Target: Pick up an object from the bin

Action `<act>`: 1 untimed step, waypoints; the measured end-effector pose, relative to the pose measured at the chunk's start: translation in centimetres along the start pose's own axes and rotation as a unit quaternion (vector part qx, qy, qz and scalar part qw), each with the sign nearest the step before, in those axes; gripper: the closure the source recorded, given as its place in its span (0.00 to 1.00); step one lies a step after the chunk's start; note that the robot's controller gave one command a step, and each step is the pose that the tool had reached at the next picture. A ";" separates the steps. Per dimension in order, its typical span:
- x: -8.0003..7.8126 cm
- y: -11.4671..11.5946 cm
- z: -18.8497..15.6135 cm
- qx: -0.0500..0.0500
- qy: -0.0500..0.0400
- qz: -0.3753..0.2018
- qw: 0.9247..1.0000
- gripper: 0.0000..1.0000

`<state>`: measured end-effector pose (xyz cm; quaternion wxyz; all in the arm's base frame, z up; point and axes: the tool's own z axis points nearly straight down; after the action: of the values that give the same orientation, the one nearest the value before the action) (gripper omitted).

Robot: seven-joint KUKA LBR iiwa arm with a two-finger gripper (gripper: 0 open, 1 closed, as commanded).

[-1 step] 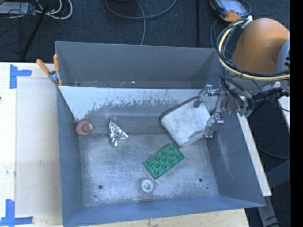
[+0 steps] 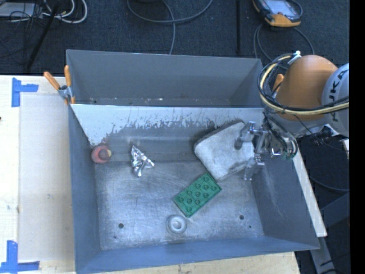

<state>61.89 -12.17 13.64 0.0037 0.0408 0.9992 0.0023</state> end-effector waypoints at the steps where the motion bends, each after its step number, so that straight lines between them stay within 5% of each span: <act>1: 9.7 3.4 2.8 0.001 0.008 -0.098 0.995 0.00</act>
Offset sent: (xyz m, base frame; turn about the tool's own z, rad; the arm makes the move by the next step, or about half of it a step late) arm -0.0910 0.0404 -0.0262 -0.1981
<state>52.52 -7.98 10.83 -0.0043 -0.0578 0.9983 0.0016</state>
